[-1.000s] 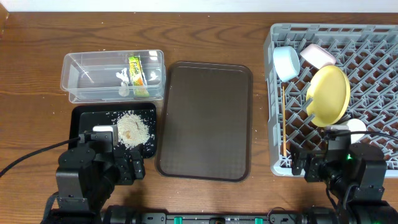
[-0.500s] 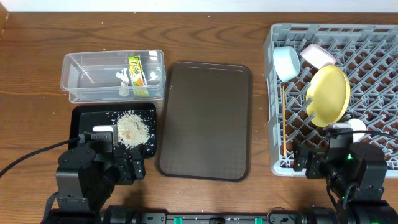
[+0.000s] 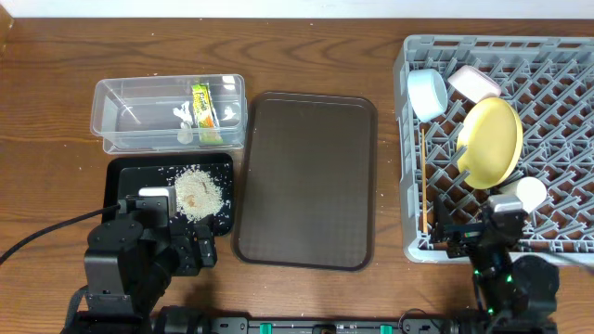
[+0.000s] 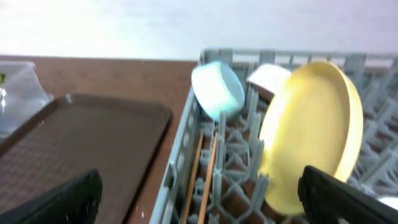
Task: Sort waste into correct bins and load items into the dishwasher rack
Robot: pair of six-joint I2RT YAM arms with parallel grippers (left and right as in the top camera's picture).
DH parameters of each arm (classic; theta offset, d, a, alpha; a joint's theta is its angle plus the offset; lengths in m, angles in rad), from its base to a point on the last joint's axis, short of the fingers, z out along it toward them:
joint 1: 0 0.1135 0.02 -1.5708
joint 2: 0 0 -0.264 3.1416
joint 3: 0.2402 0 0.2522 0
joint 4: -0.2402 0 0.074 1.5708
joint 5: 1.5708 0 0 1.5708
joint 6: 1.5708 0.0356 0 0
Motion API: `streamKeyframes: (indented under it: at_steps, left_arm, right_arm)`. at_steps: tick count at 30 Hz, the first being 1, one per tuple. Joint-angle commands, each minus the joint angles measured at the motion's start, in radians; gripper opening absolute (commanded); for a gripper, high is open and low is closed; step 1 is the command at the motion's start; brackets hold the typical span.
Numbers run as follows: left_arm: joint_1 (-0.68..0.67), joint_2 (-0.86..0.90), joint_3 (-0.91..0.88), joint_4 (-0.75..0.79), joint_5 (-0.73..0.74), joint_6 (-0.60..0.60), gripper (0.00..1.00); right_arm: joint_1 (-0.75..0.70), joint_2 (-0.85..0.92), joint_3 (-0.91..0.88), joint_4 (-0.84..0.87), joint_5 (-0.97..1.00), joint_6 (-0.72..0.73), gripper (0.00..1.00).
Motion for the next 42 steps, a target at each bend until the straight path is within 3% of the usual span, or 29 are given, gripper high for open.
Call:
streamKeyframes:
  at_steps: [1, 13, 19, 25, 42]
  left_arm:
    - [-0.002, -0.005, -0.003, 0.0, -0.006, 0.013, 0.94]
    - [-0.002, -0.005, -0.003, 0.0, -0.006, 0.013, 0.94]
    - [-0.002, -0.005, -0.003, 0.0, -0.006, 0.013, 0.94]
    - [-0.002, -0.005, -0.003, 0.0, -0.006, 0.013, 0.94]
    - [-0.002, -0.005, -0.003, 0.0, -0.006, 0.013, 0.94]
  right_arm:
    - [0.011, -0.062, -0.08, 0.08, -0.016, -0.011, 0.99]
    - [0.01, -0.141, -0.314, 0.512, 0.009, -0.03, 0.99]
    - [0.011, -0.141, -0.312, 0.496, 0.077, -0.037, 0.99]
    - [0.011, -0.141, -0.312, 0.303, 0.087, -0.037, 0.99]
    - [0.013, -0.14, -0.312, 0.306, 0.105, -0.037, 0.99]
